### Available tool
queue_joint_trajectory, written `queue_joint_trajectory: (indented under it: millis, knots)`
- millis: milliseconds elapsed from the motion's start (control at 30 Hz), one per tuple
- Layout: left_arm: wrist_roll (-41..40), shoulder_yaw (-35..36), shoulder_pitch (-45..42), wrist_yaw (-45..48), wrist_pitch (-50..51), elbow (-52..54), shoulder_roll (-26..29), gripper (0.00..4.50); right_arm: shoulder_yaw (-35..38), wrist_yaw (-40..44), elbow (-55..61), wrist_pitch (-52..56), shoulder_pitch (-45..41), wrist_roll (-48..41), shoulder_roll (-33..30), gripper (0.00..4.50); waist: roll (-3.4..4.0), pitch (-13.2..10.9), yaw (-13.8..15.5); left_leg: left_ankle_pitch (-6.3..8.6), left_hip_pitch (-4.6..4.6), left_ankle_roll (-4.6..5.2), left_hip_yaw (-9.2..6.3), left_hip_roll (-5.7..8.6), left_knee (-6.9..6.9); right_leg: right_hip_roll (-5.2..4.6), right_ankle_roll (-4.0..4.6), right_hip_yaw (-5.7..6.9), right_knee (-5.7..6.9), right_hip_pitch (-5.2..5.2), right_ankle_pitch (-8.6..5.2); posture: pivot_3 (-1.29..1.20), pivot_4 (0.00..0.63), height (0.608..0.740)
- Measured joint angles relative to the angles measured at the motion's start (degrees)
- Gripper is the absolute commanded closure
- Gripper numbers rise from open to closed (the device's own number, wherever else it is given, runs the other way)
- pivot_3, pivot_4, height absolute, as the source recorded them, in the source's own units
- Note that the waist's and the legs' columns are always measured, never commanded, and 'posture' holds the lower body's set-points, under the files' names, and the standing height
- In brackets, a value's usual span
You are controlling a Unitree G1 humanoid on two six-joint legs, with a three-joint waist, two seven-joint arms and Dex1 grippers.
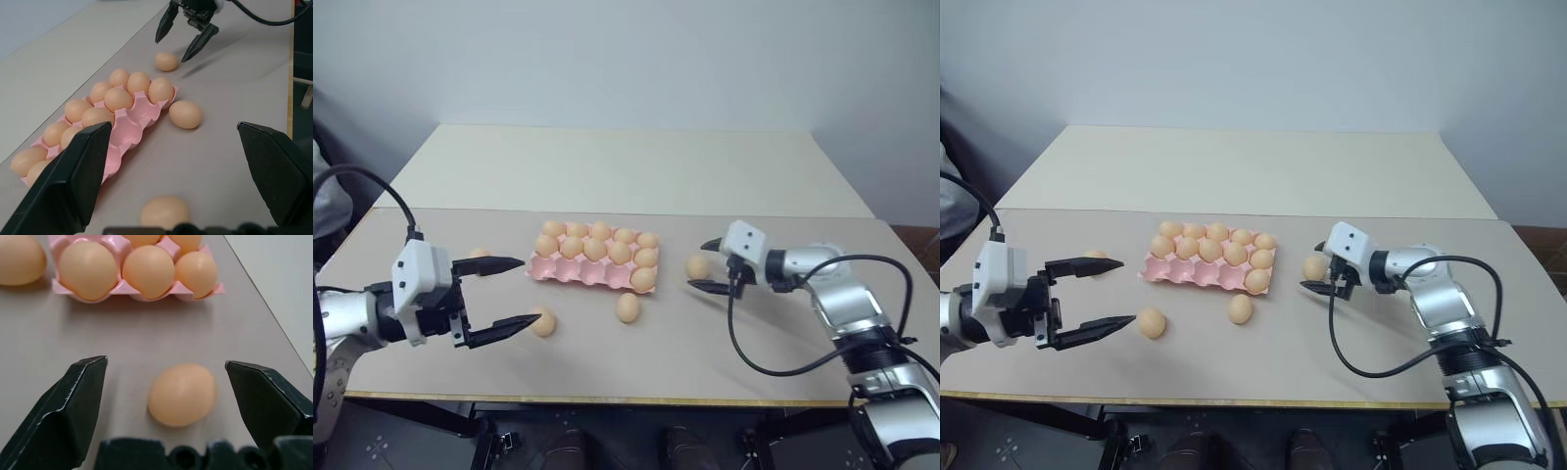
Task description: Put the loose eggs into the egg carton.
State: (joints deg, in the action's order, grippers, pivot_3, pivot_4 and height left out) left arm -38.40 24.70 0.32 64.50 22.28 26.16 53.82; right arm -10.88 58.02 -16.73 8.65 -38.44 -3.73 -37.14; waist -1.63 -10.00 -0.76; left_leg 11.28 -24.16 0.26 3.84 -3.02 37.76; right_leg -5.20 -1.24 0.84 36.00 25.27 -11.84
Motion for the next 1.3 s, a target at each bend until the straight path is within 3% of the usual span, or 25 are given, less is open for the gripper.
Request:
queue_joint_trajectory:
  millis: [400, 500, 633, 667, 900, 1100, 1300]
  knots:
    - [0.45, -0.98, 0.82, 0.06, -0.95, -0.08, -0.22, 0.02, -1.84, -3.04, -16.63, -6.13, -5.93, 5.91, 5.06, 0.00, 0.00, 0.00, -0.08, 0.00, 0.01, 0.00, 0.00, 0.00, 0.00, 0.01, -0.03, 0.00, 0.01, -0.02, 0.04, 0.00, 0.150, 0.740]
    - [0.72, -0.98, 1.58, 0.03, -1.19, -0.08, -0.38, 0.00, -1.84, -2.91, -17.69, -6.12, -6.08, 6.05, 5.28, 0.60, 0.00, 0.00, -0.10, 0.00, 0.02, 0.00, 0.00, -0.01, 0.00, 0.02, -0.04, 0.00, 0.03, -0.01, 0.05, 0.00, 0.150, 0.740]
    - [1.47, -0.98, 2.02, 0.02, -2.24, -0.23, -0.79, 0.00, -1.84, -2.64, -17.80, -6.13, -6.08, 6.42, 5.32, 1.94, 0.00, 0.00, -0.18, -0.01, 0.03, 0.00, 0.00, -0.01, 0.00, 0.02, -0.04, 0.00, 0.05, -0.02, 0.05, 0.00, 0.150, 0.740]
    - [1.74, -0.97, 2.09, 0.02, -2.50, -0.29, -0.85, 0.00, -1.84, -2.93, -17.83, -6.13, -6.08, 6.66, 5.32, 2.04, 0.00, 0.00, -0.17, -0.01, 0.03, 0.00, 0.00, -0.01, 0.00, 0.02, -0.04, -0.01, 0.06, -0.02, 0.05, 0.00, 0.150, 0.740]
    - [2.58, -0.63, 2.98, 0.15, -3.54, -1.78, -1.07, 0.00, -1.53, -3.70, -15.25, -5.85, -5.85, 6.98, 4.92, 2.04, 0.01, 0.00, -0.16, 0.00, 0.02, 0.00, 0.00, -0.01, 0.00, 0.02, -0.07, -0.01, 0.05, 0.00, 0.07, 0.00, 0.150, 0.740]
    - [5.31, 3.11, 7.16, 0.87, -4.85, -4.81, -0.80, 0.00, 1.08, -4.18, -0.18, 0.25, -5.54, 5.15, 4.32, 2.04, 0.01, -0.01, -0.30, 0.00, 0.02, 0.00, 0.00, -0.07, -0.01, 0.05, -0.16, 0.02, 0.08, 0.05, 0.12, 0.00, 0.150, 0.740]
    - [7.67, 6.11, 8.98, 1.56, -5.90, -6.98, 0.19, 0.00, -0.45, -6.67, 10.20, 10.01, -5.74, 2.65, 13.08, 2.04, 0.01, 0.00, -0.30, 0.00, 0.03, -0.01, 0.00, -0.14, 0.00, 0.07, 0.15, 0.04, 0.12, 0.07, 0.01, 0.00, 0.150, 0.740]
